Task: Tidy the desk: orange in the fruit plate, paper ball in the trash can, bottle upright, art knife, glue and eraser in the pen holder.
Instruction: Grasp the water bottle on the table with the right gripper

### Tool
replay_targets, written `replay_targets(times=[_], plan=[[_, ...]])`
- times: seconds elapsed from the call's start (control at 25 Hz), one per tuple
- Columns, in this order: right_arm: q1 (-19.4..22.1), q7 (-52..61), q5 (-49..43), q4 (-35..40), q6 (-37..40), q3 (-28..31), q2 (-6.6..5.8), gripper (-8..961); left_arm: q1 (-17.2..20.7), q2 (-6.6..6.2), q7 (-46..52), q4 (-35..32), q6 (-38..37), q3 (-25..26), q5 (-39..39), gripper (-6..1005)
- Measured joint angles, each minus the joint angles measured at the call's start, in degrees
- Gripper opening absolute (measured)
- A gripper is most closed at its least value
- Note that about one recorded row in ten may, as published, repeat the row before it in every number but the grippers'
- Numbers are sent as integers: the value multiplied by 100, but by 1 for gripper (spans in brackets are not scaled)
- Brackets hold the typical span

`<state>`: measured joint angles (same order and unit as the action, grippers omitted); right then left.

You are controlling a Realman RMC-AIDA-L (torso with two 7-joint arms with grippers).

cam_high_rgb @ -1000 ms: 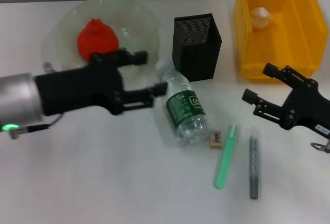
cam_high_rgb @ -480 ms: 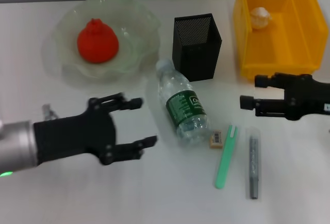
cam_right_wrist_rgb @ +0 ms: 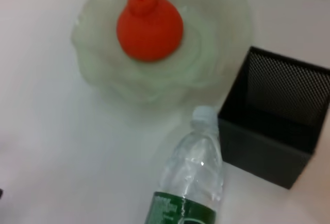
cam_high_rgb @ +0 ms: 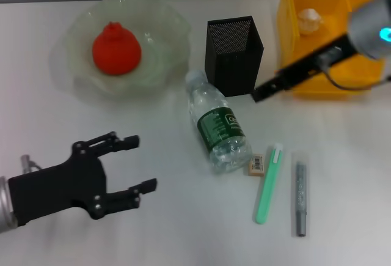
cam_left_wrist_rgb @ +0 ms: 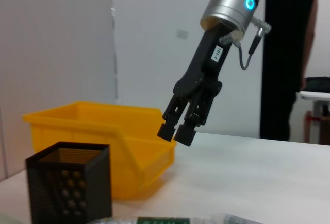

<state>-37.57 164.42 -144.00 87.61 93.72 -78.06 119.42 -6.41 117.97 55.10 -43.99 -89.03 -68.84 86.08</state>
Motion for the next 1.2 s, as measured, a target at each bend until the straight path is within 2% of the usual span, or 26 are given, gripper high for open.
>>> replay_targets(times=[0.04, 0.24, 0.48, 0.8, 1.2], plan=[[-278, 265, -120, -176, -20, -206, 5, 830, -30, -12, -132, 159, -83, 125, -1, 760], [-629, 445, -132, -787, -224, -491, 29, 828, -168, -71, -383, 679, -269, 410, 3, 754], [-701, 470, -108, -1320, -641, -765, 40, 825, -275, -88, -387, 868, -241, 452, 6, 747], [-785, 429, 383, -2268, -1619, -1141, 46, 822, -344, -90, -387, 896, -237, 452, 6, 738], [-829, 354, 664, -2810, -2140, -1236, 47, 818, -367, -74, -388, 909, -177, 433, 15, 726]])
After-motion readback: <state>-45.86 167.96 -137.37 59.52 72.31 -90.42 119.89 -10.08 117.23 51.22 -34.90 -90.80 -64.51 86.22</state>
